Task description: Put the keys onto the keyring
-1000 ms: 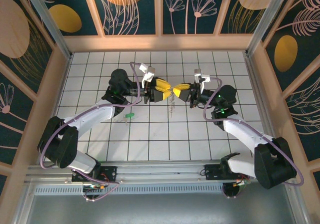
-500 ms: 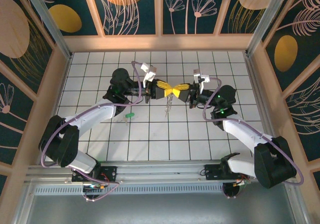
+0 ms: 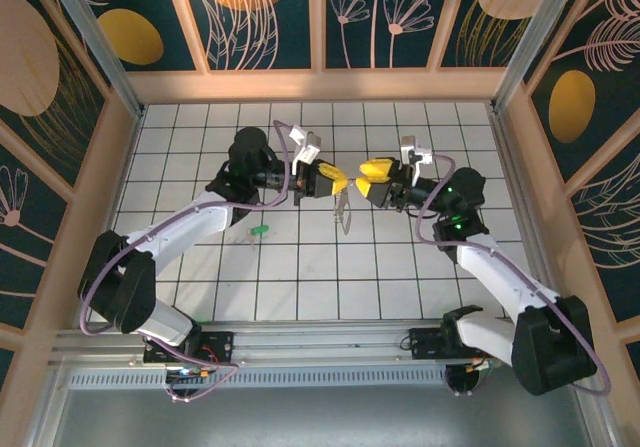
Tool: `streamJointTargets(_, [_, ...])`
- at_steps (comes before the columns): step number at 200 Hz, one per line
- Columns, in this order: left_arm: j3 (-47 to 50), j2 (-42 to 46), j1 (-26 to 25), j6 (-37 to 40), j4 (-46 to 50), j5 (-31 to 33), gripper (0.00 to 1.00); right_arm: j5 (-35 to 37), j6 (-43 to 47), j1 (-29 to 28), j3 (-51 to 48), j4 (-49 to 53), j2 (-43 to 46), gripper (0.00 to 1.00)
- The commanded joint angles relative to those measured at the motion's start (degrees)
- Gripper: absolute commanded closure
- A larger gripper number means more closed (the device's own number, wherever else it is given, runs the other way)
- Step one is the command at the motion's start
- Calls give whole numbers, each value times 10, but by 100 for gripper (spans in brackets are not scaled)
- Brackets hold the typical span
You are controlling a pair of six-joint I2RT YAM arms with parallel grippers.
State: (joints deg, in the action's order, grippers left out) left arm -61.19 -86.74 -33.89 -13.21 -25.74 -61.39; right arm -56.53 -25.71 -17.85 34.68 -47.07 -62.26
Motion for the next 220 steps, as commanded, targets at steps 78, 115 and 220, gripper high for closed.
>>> streamJointTargets(78, [-104, -6, -2, 223, 299, 21, 100, -79, 60, 5, 30, 88, -17, 47])
streamJointTargets(115, [-110, -11, -3, 228, 310, 19, 100, -96, 66, -6, 42, 88, -46, 49])
streamJointTargets(220, [-112, -13, -4, 228, 311, 16, 100, -100, 73, -30, 53, 82, -79, 77])
